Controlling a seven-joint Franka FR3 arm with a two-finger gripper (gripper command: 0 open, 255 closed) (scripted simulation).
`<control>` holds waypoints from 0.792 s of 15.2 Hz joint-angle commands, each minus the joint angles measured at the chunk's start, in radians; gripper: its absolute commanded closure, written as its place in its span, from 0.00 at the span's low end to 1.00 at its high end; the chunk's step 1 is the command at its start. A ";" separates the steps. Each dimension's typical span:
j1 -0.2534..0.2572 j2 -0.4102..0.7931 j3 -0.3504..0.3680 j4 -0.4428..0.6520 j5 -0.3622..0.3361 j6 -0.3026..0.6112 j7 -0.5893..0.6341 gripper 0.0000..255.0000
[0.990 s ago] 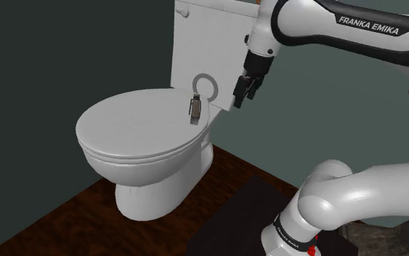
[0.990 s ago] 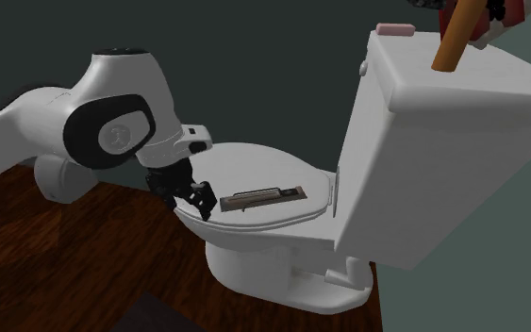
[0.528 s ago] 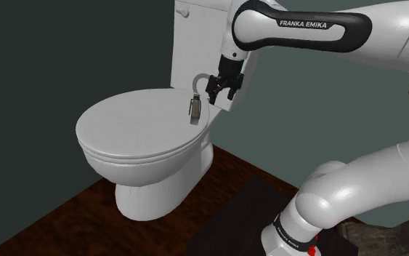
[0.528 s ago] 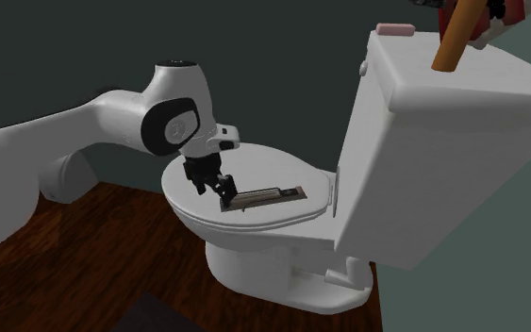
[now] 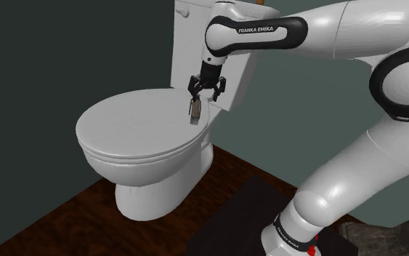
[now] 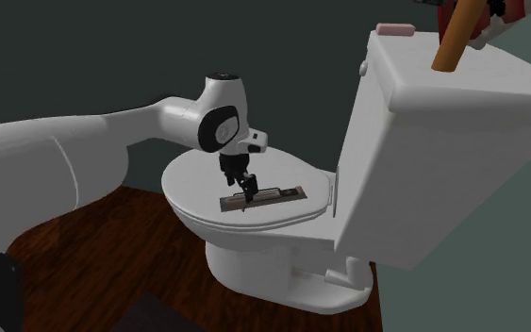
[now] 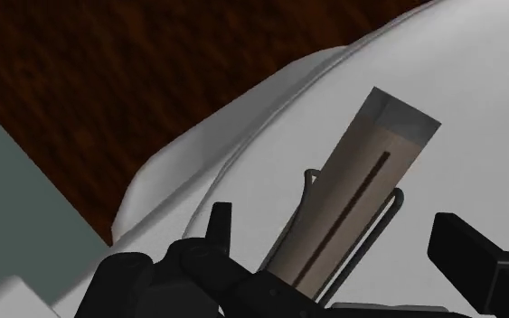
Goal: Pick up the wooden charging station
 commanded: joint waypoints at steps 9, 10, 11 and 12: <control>-0.038 0.275 -0.025 0.186 -0.010 0.083 0.202 0.00; -0.038 0.278 -0.025 0.176 -0.011 0.096 0.202 0.00; -0.038 0.280 -0.025 0.165 -0.011 0.109 0.202 0.00; -0.038 0.283 -0.025 0.155 -0.011 0.122 0.203 0.00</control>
